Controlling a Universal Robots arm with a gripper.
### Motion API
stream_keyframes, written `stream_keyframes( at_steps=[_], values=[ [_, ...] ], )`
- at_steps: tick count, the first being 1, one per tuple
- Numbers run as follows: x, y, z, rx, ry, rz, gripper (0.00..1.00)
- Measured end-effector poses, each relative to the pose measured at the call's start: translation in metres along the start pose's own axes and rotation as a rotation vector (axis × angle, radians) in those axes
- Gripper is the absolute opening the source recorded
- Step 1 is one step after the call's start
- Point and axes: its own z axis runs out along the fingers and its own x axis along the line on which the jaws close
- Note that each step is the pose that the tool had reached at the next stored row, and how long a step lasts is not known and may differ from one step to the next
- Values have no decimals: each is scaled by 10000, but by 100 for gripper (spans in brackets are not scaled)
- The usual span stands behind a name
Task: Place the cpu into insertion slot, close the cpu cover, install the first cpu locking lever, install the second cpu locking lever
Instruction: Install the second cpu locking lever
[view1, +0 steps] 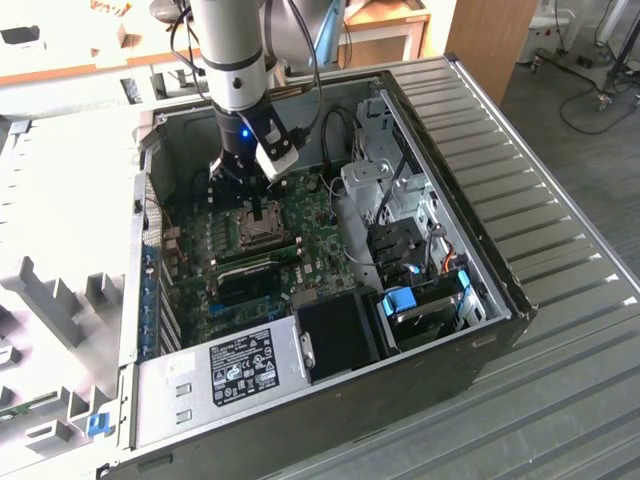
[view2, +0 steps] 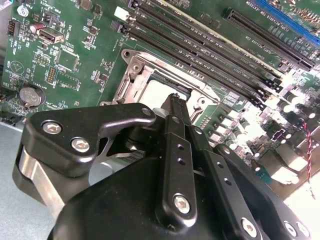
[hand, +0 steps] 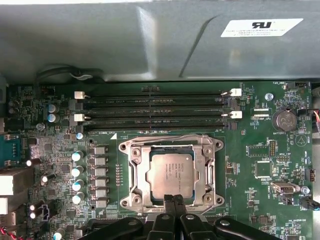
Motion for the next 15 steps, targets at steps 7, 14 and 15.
stream_keyframes(
  at_steps=[7, 14, 15],
  values=[
    [-1, -1, -9, 2, -1, -1, 11],
    [-1, -1, -26, 6, 2, 0, 11],
    [-1, -1, -36, 3, 0, 0, 11]
  ],
)
